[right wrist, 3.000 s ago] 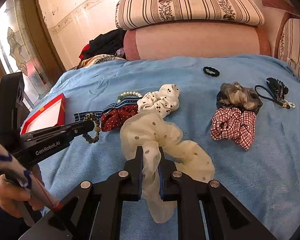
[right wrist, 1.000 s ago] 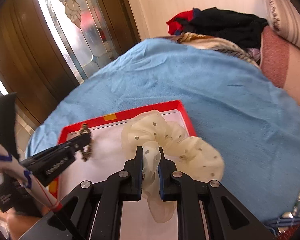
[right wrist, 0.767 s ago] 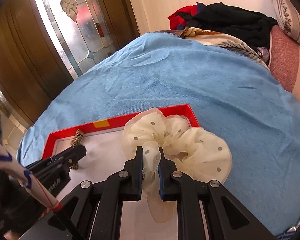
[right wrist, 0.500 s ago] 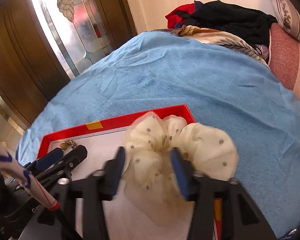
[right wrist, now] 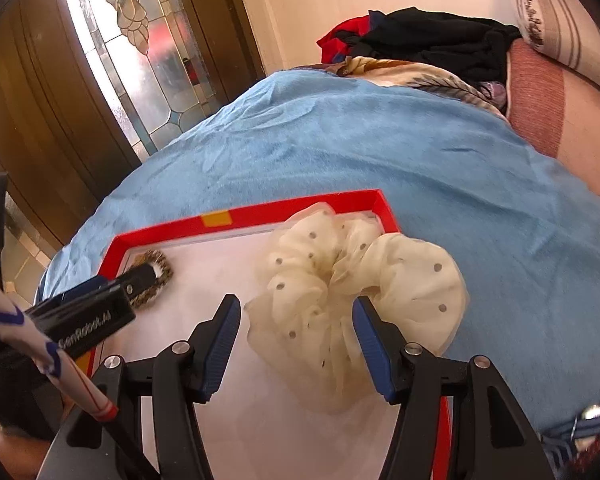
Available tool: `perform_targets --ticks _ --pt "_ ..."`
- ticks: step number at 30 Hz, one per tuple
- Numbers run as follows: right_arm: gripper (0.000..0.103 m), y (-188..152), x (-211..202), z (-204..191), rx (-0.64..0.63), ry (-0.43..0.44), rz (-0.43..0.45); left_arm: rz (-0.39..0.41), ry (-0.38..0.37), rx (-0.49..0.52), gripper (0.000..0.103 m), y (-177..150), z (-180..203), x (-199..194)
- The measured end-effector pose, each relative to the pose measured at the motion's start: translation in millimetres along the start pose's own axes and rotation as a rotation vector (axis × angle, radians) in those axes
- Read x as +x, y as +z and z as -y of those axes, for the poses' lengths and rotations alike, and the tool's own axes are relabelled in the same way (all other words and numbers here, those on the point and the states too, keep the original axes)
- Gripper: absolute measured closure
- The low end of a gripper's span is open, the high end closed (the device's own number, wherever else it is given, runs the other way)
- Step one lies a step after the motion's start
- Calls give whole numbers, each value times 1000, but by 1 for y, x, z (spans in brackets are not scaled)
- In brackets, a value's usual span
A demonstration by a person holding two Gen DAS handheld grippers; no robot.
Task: Organize jewelry
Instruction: 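Open both grippers to drop the scrunchies into the tray, then move both open grippers back to the scrunchie pile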
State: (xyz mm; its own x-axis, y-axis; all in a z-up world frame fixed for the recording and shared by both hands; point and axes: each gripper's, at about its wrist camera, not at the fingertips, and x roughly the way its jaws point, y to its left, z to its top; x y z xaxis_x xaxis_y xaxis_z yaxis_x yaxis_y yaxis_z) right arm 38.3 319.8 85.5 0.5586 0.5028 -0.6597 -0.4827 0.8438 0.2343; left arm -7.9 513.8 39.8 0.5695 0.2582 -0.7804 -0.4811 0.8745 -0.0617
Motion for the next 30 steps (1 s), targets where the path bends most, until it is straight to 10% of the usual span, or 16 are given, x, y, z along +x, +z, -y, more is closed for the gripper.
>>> perform_targets --ticks 30 --pt "37 -95 -209 56 198 25 168 165 -247 156 29 -85 77 -158"
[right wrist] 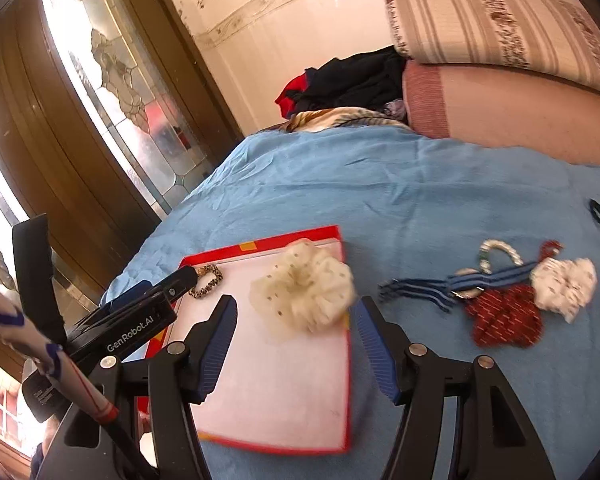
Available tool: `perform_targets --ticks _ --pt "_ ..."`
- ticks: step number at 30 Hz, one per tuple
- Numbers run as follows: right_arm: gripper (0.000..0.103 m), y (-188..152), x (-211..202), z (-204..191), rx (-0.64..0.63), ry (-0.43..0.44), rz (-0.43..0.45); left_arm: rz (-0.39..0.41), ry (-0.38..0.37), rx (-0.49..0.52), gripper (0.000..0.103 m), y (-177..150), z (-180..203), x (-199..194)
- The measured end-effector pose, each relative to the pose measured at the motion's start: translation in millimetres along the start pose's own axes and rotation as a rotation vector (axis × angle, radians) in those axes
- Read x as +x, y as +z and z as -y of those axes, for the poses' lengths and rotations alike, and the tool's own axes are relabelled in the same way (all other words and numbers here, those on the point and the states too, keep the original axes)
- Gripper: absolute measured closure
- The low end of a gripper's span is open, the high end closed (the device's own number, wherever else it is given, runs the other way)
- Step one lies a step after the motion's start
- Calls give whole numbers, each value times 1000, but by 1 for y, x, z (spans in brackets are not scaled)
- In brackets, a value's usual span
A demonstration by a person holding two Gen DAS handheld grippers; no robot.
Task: Organize jewelry
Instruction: 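Move both open grippers back to the scrunchie pile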
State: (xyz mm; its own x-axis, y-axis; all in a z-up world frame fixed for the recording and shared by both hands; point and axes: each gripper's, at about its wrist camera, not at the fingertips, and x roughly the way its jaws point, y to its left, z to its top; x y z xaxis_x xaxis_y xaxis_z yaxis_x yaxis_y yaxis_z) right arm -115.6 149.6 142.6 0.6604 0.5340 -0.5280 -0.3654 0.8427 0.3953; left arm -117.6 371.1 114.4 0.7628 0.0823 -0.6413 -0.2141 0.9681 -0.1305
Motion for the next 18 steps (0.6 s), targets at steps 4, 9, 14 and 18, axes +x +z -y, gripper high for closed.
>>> perform_targets --ticks 4,9,14,18 --pt "37 -9 -39 32 31 -25 36 -10 -62 52 29 -8 33 -10" --pt "37 -21 -87 100 116 -107 79 -44 -150 177 29 -22 99 -14" --pt "37 -33 -135 178 204 -225 128 -77 -240 286 29 -38 167 -14" --pt "37 -40 -166 239 282 -333 175 -129 -366 340 29 -49 226 -15"
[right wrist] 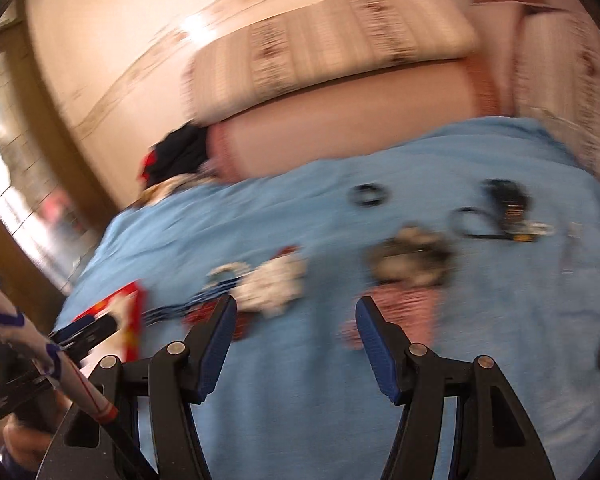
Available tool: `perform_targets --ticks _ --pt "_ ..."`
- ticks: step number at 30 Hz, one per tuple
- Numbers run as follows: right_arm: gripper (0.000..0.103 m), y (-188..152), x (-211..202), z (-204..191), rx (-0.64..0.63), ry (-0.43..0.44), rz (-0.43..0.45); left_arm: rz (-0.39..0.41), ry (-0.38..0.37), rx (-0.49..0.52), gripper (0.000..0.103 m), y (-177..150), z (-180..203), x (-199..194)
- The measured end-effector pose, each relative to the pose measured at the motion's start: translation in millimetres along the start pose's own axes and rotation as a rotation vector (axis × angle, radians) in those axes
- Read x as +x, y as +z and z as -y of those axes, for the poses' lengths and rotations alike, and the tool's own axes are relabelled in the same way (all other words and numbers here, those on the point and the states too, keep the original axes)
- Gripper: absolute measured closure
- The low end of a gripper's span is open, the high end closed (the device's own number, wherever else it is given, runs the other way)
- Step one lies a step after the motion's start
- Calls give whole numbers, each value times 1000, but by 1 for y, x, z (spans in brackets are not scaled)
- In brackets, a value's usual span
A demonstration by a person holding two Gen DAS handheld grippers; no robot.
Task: Organize jewelry
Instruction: 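Move both open grippers back to the scrunchie pile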
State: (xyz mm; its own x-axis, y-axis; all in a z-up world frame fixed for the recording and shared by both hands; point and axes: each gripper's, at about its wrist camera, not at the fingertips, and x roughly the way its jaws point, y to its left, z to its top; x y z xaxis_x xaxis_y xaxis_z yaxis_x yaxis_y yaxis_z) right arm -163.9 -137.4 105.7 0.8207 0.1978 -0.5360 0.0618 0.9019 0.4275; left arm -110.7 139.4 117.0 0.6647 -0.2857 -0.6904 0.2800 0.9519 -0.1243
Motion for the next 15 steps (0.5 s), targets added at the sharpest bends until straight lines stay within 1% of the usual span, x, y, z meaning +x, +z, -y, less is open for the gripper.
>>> perform_targets --ticks 3,4,7,9,10,12,15 --pt "37 6 1 48 114 -27 -11 -30 -106 50 28 4 32 12" --pt "37 8 1 63 160 -41 -18 -45 -128 78 27 5 42 19" --pt "37 8 8 85 233 -35 -50 -78 -116 114 25 5 47 45" --pt "37 5 15 93 250 -54 -78 -96 -94 87 25 5 34 62" --pt "37 2 18 95 245 -58 -92 -110 -83 54 25 4 23 71" --pt "37 -1 27 97 244 -66 -118 -158 -95 -24 25 1 -1 89" --pt "37 -5 46 96 258 -43 -170 -180 -105 -85 25 2 -23 97"
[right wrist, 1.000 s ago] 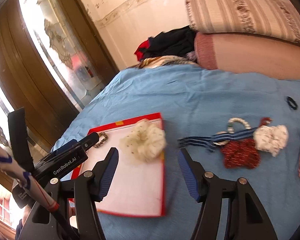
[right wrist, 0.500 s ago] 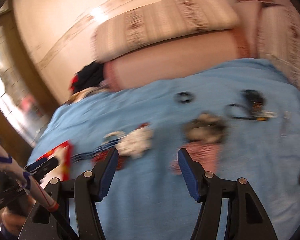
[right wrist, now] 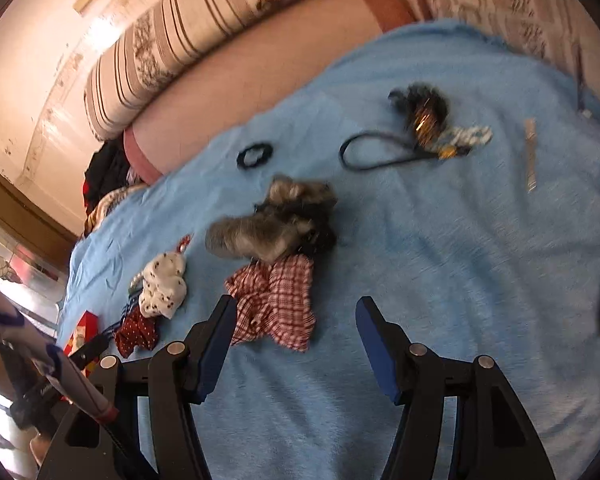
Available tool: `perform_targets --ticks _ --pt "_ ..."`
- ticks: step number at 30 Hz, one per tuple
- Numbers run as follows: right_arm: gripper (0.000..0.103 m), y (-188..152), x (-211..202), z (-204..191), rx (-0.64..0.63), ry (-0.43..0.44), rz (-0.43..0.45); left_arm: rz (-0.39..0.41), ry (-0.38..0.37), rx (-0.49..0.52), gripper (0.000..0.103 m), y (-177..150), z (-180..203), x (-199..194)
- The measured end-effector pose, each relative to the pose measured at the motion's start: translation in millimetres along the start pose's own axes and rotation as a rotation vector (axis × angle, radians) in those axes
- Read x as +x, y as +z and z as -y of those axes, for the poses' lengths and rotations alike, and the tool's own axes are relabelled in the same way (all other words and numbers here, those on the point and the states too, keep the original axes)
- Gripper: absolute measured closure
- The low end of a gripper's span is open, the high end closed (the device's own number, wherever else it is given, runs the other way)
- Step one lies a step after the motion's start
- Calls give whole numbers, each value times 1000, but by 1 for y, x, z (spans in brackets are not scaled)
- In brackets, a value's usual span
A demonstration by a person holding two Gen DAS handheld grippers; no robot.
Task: Organize jewelry
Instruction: 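Move both open grippers back to the scrunchie pile, then grasp the red-white plaid scrunchie with the right gripper while the left gripper grasps the red polka-dot scrunchie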
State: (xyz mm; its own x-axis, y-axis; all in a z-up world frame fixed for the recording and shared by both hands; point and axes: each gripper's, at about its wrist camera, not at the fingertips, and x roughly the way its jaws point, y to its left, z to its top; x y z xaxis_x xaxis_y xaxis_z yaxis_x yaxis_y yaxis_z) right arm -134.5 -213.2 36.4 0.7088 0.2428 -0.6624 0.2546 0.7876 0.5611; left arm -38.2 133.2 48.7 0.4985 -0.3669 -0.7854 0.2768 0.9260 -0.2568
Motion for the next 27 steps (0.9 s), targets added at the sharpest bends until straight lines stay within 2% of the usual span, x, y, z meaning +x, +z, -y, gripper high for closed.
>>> perform_targets --ticks 6,7,8,9,12,15,18,21,24,27 --pt "39 -2 35 -15 -45 -69 -35 15 -6 -49 25 4 -23 -7" --pt "48 -3 43 -17 -56 -75 -46 14 -7 -51 25 4 -24 -6" --pt "83 -6 49 -21 -70 -82 -64 11 -8 -50 25 5 -24 -4" --pt "94 -10 53 -25 -87 -81 -84 9 -6 -46 25 5 -24 -3" --pt "94 -17 42 -40 -147 -53 -43 2 -8 -24 25 5 -18 1" --pt "94 -23 17 -59 -219 56 31 -8 -12 9 25 2 -10 8" --pt "94 -28 -1 -70 -278 106 85 -1 10 57 25 0 0 13" --pt "94 -28 -2 -72 -281 125 75 7 38 112 26 -3 8 17" --pt "94 -28 1 -68 -267 122 59 -8 51 144 38 -6 14 26" --pt "94 -29 1 -69 -251 137 50 -23 78 173 38 -9 19 41"
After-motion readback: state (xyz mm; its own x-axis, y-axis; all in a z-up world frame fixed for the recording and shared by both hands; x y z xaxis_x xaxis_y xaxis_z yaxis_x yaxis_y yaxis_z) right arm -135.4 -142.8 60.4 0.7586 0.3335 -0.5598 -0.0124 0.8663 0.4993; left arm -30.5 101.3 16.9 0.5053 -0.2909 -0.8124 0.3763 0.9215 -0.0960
